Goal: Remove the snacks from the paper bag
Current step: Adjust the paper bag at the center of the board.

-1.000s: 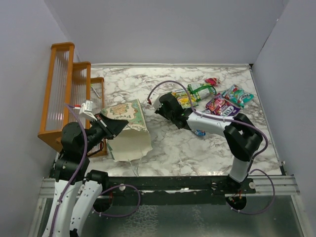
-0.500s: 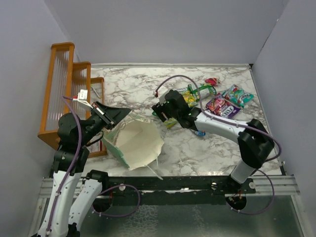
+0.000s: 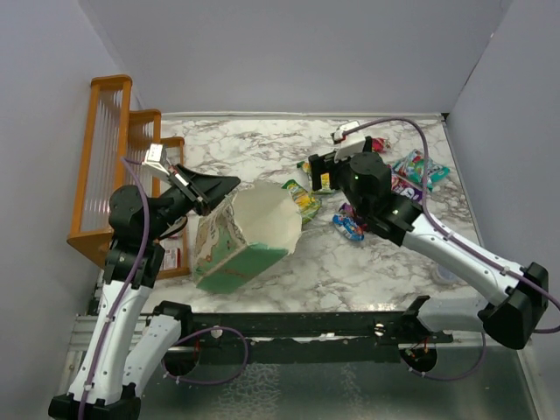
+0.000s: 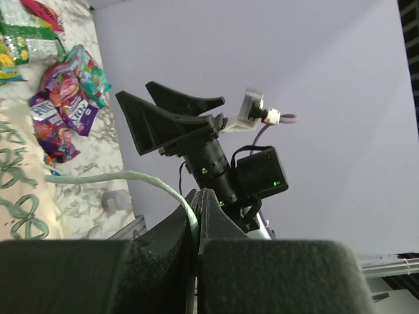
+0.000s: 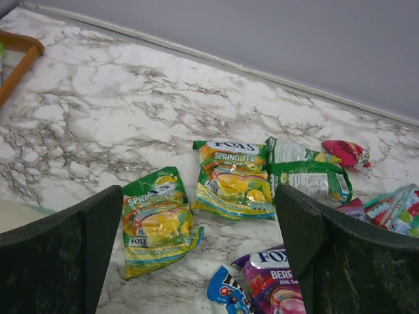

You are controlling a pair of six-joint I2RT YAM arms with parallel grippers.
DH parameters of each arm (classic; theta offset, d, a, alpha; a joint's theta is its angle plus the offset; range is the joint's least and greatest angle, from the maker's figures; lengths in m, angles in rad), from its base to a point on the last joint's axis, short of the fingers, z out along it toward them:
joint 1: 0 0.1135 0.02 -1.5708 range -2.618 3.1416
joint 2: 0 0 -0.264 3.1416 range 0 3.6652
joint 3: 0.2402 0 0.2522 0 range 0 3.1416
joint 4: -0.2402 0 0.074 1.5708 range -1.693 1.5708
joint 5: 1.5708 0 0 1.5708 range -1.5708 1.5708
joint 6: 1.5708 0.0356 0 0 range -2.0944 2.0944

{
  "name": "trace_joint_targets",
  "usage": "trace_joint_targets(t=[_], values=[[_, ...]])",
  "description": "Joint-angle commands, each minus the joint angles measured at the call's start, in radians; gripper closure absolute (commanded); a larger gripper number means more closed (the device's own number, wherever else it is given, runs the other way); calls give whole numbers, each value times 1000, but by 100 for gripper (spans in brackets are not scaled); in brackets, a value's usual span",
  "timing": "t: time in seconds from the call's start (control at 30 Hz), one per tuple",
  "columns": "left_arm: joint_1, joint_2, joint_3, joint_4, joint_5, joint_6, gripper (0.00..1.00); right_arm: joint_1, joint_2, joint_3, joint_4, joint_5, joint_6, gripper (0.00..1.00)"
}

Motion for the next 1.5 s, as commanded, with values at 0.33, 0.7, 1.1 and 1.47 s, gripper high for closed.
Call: trace_joint_targets(t=[0.33,0.7,1.1,1.47], values=[[-3,76,49,270,59,-130,100,-5,-250,-99,20,65,40,1],[-98,233,69,410,44,-80,100,-5,-268,-117,5,66,68,1],[-226,323,151,378,-9,22,100,-5,-271,-124,-8,65,74,1],[-227,-69,-144,-95,-195,237,100,-5,-279,-126,-23,5,88,1]])
